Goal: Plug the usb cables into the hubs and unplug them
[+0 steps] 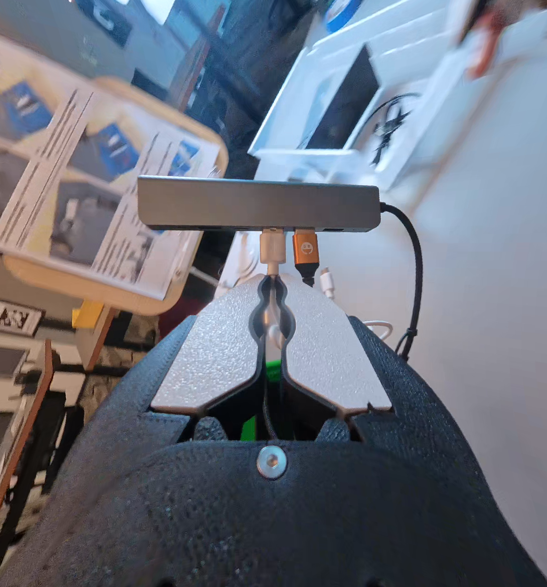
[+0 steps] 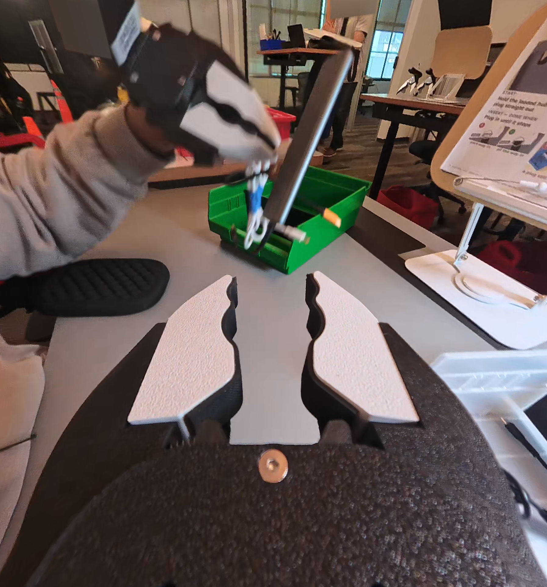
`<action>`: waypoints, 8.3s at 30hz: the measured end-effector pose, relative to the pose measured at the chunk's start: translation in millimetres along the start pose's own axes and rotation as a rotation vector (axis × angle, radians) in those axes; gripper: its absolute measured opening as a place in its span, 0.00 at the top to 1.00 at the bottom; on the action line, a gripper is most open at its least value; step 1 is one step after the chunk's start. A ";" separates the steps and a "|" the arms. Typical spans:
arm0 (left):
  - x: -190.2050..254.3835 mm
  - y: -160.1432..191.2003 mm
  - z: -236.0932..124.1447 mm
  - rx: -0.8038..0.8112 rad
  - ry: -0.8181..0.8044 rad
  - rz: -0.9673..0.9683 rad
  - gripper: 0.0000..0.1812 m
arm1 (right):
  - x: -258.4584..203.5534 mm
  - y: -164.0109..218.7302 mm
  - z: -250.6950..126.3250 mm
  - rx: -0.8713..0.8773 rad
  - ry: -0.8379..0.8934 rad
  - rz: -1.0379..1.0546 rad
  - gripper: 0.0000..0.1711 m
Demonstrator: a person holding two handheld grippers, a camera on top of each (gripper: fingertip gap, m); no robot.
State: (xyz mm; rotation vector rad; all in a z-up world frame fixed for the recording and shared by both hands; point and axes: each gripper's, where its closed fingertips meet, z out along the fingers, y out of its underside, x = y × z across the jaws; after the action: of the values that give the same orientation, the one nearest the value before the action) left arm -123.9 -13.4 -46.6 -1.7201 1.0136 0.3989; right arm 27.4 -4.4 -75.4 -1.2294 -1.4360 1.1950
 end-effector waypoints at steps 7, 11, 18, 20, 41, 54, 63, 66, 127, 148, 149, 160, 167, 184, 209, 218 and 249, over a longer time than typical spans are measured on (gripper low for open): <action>107.6 -39.2 35.5 0.133 0.146 0.057 0.98 | -19.7 29.2 29.8 -0.099 -0.226 0.199 0.79; 127.1 -32.9 45.4 0.160 0.231 -0.027 0.98 | -21.1 49.7 28.1 -0.113 -0.255 0.249 0.91; 115.7 -25.4 49.2 0.253 0.286 -0.468 0.93 | 3.5 43.8 28.1 -0.112 0.094 -0.130 0.94; 112.3 -38.6 40.0 0.344 0.372 -0.706 0.89 | 12.4 36.8 24.3 -0.111 0.247 -0.305 0.94; 110.1 -36.3 40.0 0.444 0.385 -0.635 0.85 | -13.9 60.4 38.1 -0.300 0.234 -0.790 0.79; 177.9 -61.8 1.0 0.415 0.575 -0.050 0.85 | -52.1 63.7 36.9 -0.312 -0.069 -0.863 0.93; 141.2 -35.4 32.4 0.395 0.347 -0.268 0.85 | -32.9 53.9 34.6 -0.261 0.013 -0.607 0.97; 150.6 -40.4 29.9 0.417 0.408 -0.266 0.89 | -37.7 55.4 32.7 -0.249 -0.010 -0.609 0.97; 138.3 -52.5 -12.7 0.623 0.511 -0.394 0.92 | -67.3 32.8 58.1 -0.191 -0.324 -0.333 0.96; 71.9 -29.1 -41.9 0.690 0.276 -0.451 0.94 | 76.7 -68.8 -35.8 0.000 0.224 -0.424 0.96; 74.1 -30.1 -40.8 0.689 0.283 -0.450 0.94 | 90.9 -74.1 -44.8 0.019 0.292 -0.434 0.96; 92.3 -34.1 -26.6 0.676 0.347 -0.460 0.94 | 158.4 -99.5 -85.4 0.408 0.522 -0.408 0.96; 101.3 -32.0 -18.6 0.653 0.380 -0.461 0.94 | 157.9 -118.3 -87.0 0.515 0.500 -0.402 0.96; 99.8 -36.6 -24.6 0.729 0.405 -0.532 0.94 | 220.0 4.0 -59.0 -0.161 0.530 -0.128 0.87; 111.2 -42.9 -6.0 0.745 0.415 -0.622 0.94 | -53.5 -26.5 64.3 -0.022 -0.364 -0.197 0.82; 104.3 -46.6 -3.6 0.761 0.353 -0.639 0.80 | -41.2 -62.8 34.2 -0.023 -0.268 -0.303 0.94; 117.0 -7.8 26.0 0.519 0.321 -0.544 0.84 | 343.6 143.9 -36.6 -0.993 0.431 -0.102 0.84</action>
State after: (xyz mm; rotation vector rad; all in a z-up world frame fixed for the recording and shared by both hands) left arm -43.9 -40.2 -132.2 -1.5171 0.7357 -0.4678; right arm 40.7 347.8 -201.5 -1.8747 -1.7553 0.0428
